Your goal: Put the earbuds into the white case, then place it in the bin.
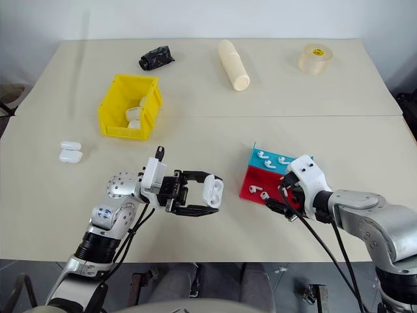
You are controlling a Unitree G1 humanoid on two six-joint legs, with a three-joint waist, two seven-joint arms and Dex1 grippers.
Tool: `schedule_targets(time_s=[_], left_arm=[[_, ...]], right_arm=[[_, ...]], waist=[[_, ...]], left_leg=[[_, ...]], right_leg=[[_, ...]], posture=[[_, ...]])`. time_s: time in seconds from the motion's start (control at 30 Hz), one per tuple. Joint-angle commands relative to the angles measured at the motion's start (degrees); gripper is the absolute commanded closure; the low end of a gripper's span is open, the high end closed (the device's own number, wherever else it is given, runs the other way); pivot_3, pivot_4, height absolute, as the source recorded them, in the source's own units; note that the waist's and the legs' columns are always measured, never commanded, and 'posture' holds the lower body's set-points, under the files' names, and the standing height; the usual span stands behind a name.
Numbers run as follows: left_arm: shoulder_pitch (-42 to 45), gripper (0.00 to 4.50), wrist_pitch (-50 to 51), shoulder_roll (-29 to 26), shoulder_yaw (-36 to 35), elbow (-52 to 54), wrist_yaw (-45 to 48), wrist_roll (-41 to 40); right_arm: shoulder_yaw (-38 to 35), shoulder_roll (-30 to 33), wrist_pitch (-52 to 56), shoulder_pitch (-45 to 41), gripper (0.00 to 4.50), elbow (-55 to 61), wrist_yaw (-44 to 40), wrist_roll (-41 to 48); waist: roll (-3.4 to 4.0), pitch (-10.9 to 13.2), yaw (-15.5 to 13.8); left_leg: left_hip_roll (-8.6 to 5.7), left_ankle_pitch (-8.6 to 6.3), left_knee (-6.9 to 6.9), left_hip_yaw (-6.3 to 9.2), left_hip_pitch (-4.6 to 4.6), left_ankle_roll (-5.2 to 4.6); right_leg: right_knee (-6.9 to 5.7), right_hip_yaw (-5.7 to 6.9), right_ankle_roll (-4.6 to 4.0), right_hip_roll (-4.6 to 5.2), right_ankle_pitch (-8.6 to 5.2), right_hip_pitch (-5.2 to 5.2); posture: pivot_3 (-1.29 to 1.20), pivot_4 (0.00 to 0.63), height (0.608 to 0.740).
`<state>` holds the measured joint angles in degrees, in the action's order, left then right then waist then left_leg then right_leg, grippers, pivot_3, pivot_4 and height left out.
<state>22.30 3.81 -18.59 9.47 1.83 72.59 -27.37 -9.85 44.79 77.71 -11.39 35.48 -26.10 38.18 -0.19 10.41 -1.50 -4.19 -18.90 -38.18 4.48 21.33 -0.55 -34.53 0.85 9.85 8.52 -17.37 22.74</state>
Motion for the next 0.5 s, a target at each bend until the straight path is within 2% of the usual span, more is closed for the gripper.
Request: schedule_targets(time_s=[0.03,0.13,0.5], left_arm=[[0.3,1.7,-0.1,0.0,-0.4,2.3,-0.1,-1.3],[0.3,1.7,-0.1,0.0,-0.4,2.3,-0.1,-1.3],[0.2,1.7,0.2,-0.1,-0.3,2.6,-0.1,-1.3]], right_arm=[[-1.6,-0.7,1.1,-0.4,0.91,1.7,1.3,0.3],[-1.7,-0.7,1.8,-0.7,1.89,2.2,1.4,0.6],[-2.4,0.3,1.8,-1.7,1.89,2.0,1.5,-0.1]], waist=[[0.0,0.0,0.0],[0.0,0.0,0.0],[0.0,0.0,0.0]], left_leg=[[0.0,0.0,0.0,0.0,0.0,0.0],[0.0,0.0,0.0,0.0,0.0,0.0],[0.0,0.0,0.01,0.0,0.0,0.0]], right_leg=[[-0.01,0.0,0.0,0.0,0.0,0.0],[0.0,0.0,0.0,0.0,0.0,0.0],[0.0,0.0,0.0,0.0,0.0,0.0]], posture=[[0.0,0.15,0.74],[0.0,0.15,0.74],[0.0,0.15,0.74]])
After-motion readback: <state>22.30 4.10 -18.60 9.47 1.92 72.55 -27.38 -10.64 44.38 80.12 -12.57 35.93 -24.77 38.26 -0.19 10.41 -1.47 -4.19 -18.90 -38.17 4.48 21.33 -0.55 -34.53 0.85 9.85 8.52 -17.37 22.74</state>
